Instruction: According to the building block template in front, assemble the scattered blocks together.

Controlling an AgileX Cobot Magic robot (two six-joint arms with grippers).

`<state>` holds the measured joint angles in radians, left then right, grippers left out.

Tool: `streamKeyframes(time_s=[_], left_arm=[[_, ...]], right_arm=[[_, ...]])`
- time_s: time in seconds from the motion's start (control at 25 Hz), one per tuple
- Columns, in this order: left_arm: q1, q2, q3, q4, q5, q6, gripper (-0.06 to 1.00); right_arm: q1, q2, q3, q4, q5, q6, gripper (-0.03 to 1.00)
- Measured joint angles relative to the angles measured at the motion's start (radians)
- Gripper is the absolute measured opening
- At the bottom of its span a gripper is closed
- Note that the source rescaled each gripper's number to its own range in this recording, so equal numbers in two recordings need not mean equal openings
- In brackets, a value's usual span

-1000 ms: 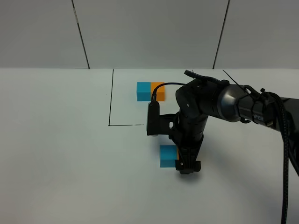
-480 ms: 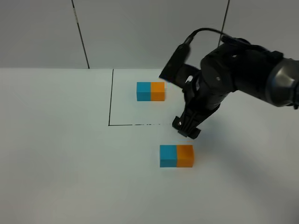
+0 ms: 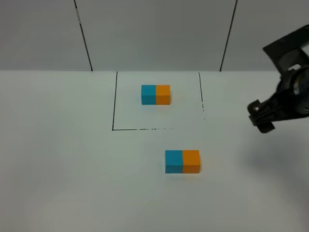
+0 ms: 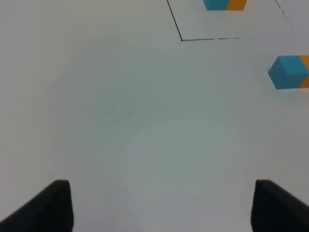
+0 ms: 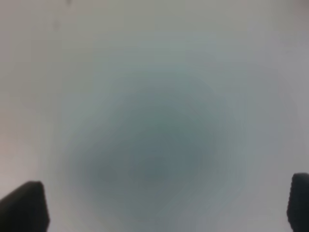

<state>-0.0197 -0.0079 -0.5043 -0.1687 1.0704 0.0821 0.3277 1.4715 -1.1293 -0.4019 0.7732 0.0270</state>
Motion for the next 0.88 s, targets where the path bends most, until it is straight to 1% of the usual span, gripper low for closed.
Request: streamKeyframes(time_s=[0.16,0.32,0.6,0.72,0.88], left_arm=[[0.0,0.0,0.0,0.0,0.0,0.0,0.6],[0.0,0.0,0.0,0.0,0.0,0.0,0.6],[0.0,0.0,0.0,0.0,0.0,0.0,0.6],[0.0,0.0,0.0,0.0,0.0,0.0,0.6],[0.0,0.0,0.0,0.0,0.0,0.0,0.6]], right_arm=[[-0.098,-0.137,0.129,0.056,-0.001,0.007,1.0],[-0.17,-0.277,0.255,0.147,0.007,0.008,1.0],[-0.226,-0.533,0.444,0.245,0.065,0.021,1.0],[-0.237,-0.633,0.495,0.266,0.102,0.055,1.0],[-0.237,-0.764,0.537,0.282,0.176,0.137,1.0]])
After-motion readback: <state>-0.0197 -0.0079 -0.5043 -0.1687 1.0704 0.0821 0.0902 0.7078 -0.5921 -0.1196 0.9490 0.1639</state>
